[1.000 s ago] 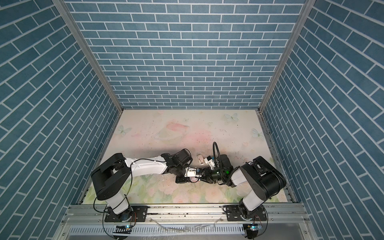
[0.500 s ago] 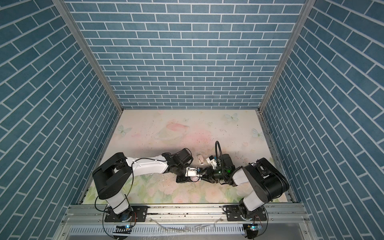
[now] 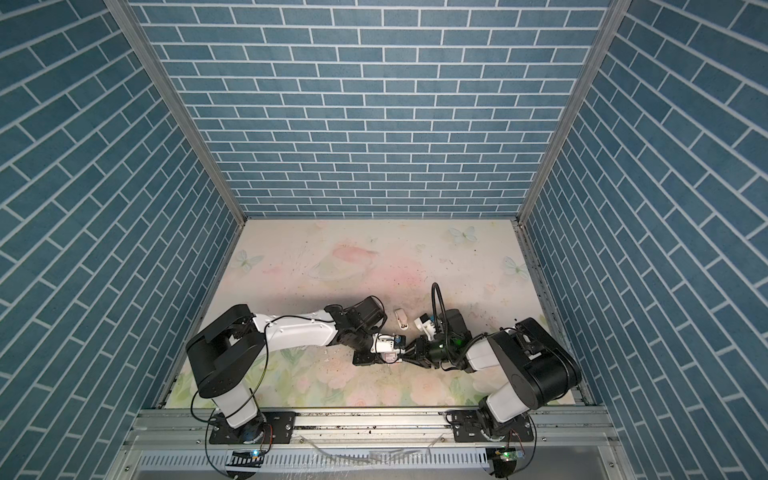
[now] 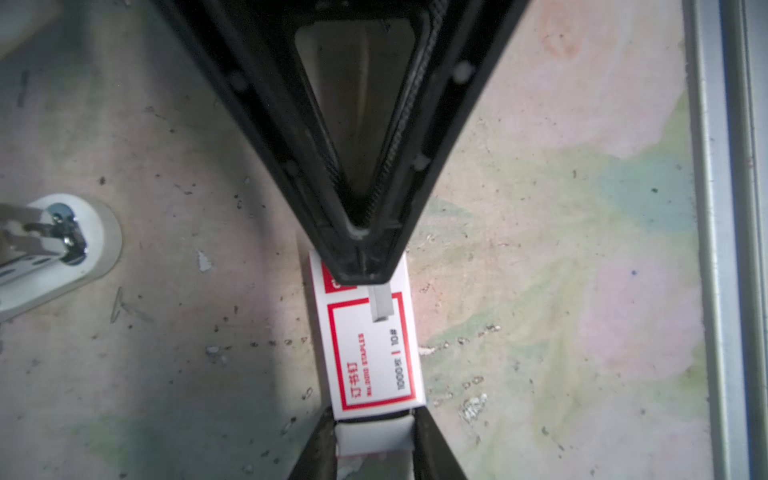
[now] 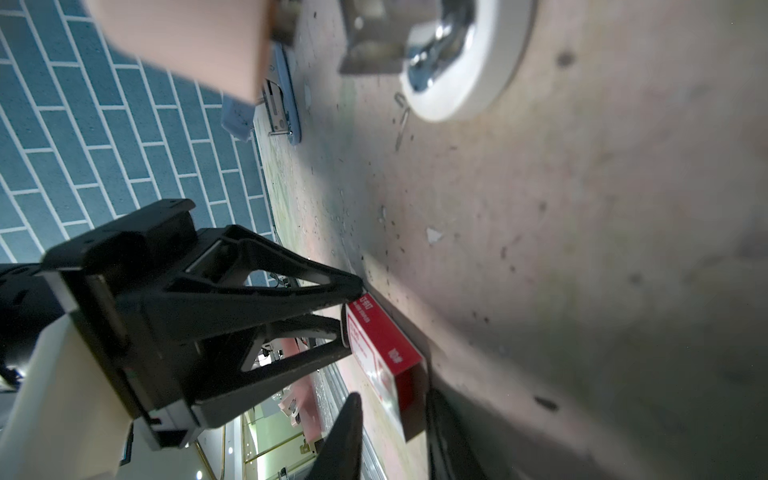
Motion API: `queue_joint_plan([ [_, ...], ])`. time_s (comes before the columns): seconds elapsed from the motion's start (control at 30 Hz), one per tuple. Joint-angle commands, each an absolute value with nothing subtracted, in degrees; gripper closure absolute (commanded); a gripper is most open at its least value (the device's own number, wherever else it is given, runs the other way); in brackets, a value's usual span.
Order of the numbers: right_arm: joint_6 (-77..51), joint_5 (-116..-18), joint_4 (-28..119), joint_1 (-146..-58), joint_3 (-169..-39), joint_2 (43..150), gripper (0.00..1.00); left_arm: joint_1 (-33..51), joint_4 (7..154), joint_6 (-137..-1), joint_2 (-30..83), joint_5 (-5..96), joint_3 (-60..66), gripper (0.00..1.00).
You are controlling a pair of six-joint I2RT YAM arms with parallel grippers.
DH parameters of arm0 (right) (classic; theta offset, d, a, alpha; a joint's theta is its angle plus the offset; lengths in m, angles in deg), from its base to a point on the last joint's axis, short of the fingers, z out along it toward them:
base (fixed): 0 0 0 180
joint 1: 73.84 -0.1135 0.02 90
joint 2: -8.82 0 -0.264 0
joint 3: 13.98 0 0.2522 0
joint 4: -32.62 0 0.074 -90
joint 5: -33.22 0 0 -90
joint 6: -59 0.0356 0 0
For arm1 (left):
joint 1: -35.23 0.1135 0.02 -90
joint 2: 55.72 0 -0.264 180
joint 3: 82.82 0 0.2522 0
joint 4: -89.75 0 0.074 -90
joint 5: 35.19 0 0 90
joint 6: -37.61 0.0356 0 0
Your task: Load the staples into the stapler
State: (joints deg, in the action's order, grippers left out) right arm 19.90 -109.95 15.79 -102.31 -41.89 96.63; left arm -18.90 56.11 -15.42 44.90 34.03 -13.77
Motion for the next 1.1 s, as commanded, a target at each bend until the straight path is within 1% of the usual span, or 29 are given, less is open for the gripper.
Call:
queue_joint_plan([
  [0.0,18.40,-108.29,17.98,-102.14,-40.78,96.57,0.74,-18.83,52.47,-14.91,47.06,34.30,-14.39,0.69],
  [0.2,18.40,-107.49,16.27,-102.14,-40.57,97.62,0.79,-18.80,52.59,-14.87,46.93,34.20,-14.57,0.70],
  [0.27,18.40,-107.18,15.55,-102.14,-40.62,97.94,0.83,-18.79,52.56,-14.86,46.89,34.14,-14.52,0.70],
  [0.5,18.40,-106.88,14.50,-102.14,-40.53,98.64,0.90,-18.82,52.50,-14.86,46.93,34.03,-14.48,0.69],
  [0.77,18.31,-105.18,14.19,-102.08,-39.52,97.89,0.94,-18.81,52.34,-14.86,47.04,34.00,-14.39,0.70],
  [1.07,18.05,-103.67,14.49,-101.26,-38.07,94.96,0.97,-18.83,52.05,-14.77,47.16,33.73,-14.21,0.70],
])
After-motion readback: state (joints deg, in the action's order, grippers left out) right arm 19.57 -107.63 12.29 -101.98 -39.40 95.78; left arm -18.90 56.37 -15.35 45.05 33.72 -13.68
